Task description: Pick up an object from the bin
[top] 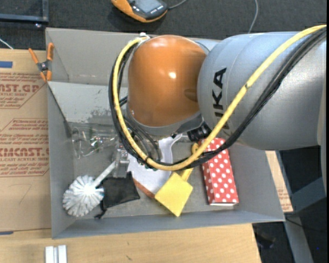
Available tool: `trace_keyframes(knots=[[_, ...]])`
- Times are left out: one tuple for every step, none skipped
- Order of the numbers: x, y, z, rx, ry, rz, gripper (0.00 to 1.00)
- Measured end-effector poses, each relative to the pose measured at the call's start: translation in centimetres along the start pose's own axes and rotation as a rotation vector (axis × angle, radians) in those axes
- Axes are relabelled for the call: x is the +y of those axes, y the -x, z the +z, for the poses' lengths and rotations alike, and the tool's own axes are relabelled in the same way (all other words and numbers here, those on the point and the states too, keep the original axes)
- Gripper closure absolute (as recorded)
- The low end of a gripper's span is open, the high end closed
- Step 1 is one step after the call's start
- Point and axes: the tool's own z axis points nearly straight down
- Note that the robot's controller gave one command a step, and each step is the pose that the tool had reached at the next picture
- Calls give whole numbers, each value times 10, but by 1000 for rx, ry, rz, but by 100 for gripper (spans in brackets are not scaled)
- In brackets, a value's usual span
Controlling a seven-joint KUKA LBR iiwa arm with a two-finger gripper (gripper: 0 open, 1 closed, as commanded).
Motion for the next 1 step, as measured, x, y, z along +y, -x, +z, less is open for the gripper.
trace_keyframes(knots=[[0, 0, 0, 0, 0, 0, 100]])
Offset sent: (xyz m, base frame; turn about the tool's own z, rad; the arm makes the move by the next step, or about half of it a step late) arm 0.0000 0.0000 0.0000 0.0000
